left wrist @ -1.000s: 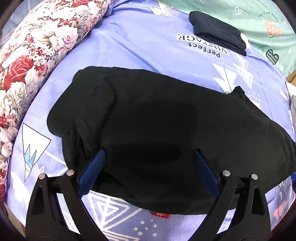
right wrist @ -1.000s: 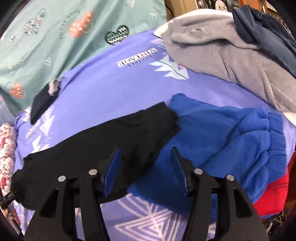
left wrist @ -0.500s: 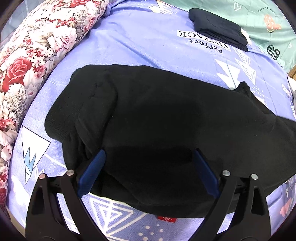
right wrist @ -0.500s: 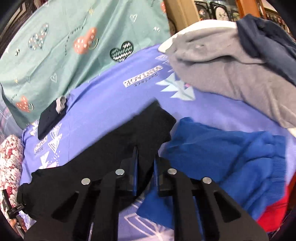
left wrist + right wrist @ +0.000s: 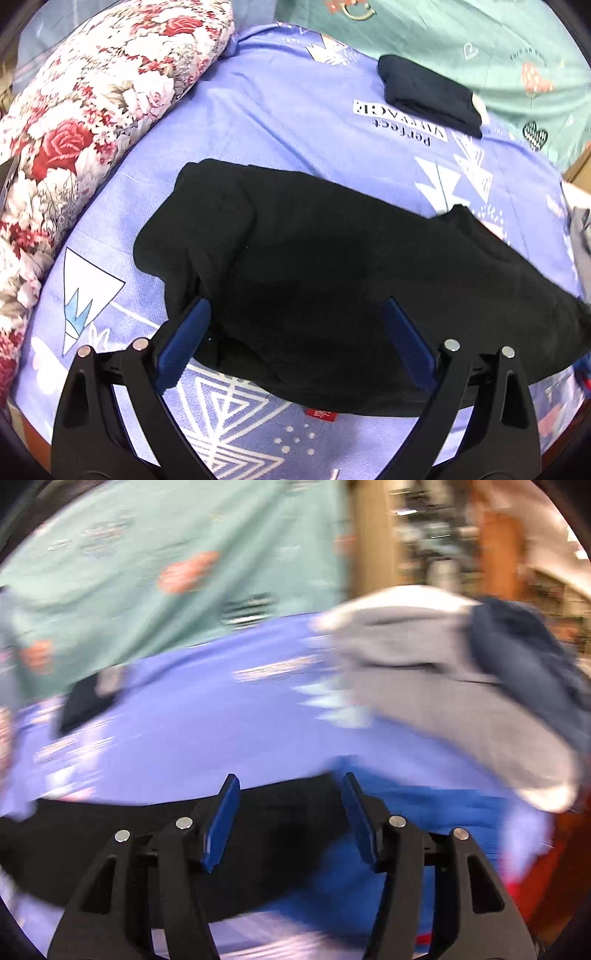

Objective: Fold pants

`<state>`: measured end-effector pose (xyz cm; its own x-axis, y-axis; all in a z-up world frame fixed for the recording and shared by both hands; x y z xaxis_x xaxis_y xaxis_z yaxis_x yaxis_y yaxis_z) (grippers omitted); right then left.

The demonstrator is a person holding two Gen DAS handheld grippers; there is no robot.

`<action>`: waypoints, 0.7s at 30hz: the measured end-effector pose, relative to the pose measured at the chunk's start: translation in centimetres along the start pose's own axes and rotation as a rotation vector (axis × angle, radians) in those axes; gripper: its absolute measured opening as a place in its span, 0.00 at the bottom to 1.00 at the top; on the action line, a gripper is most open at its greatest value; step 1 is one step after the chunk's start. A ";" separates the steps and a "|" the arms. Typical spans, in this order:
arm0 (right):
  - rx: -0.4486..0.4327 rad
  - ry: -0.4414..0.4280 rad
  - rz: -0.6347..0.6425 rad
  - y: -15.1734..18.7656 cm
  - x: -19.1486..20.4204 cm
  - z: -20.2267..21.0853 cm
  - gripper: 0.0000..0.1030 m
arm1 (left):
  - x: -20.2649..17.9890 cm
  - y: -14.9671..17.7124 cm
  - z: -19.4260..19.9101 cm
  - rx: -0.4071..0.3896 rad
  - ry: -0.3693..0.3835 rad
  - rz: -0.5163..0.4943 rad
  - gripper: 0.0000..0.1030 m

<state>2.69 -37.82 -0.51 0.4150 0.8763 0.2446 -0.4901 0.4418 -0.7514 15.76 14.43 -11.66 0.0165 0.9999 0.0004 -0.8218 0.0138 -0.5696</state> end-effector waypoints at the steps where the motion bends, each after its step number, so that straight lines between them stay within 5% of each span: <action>1: 0.069 -0.074 0.019 1.1 2.0 -1.3 0.49 | 0.0 0.0 -0.2 0.000 0.005 0.000 0.93; 5: 0.306 -0.203 0.044 5.8 6.4 -6.3 0.38 | 0.9 1.1 -2.6 0.070 -0.041 -0.016 0.93; 8: 0.409 -0.123 0.077 8.8 7.1 -9.0 0.38 | 2.0 1.9 -3.3 0.094 -0.009 0.009 0.93; 12: 0.416 -0.049 0.104 8.7 7.0 -9.4 0.34 | 2.4 2.4 -2.4 0.090 0.011 0.010 0.93; 17: 0.361 -0.255 0.186 6.2 14.1 -7.3 0.40 | 2.6 0.8 1.5 -0.054 0.101 0.126 0.95; 21: 0.390 -0.383 0.270 6.1 22.0 -9.1 0.42 | 1.1 0.3 0.2 -0.032 0.059 0.079 0.95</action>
<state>15.85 -17.60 -5.27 -0.0326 0.9420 0.3342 -0.8144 0.1687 -0.5552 15.38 15.51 -11.65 -0.0133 0.9956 -0.0930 -0.8033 -0.0660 -0.5918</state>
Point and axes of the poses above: each gripper's, at about its wrist camera, not at the fingertips, and z roughly against the way its jaws point, x to its left, y to its underside, the point moved 5 cm from there along -z, roughly the way its jaws point, and after that the axes turned 11 degrees about -z, right-handed, at the moved point
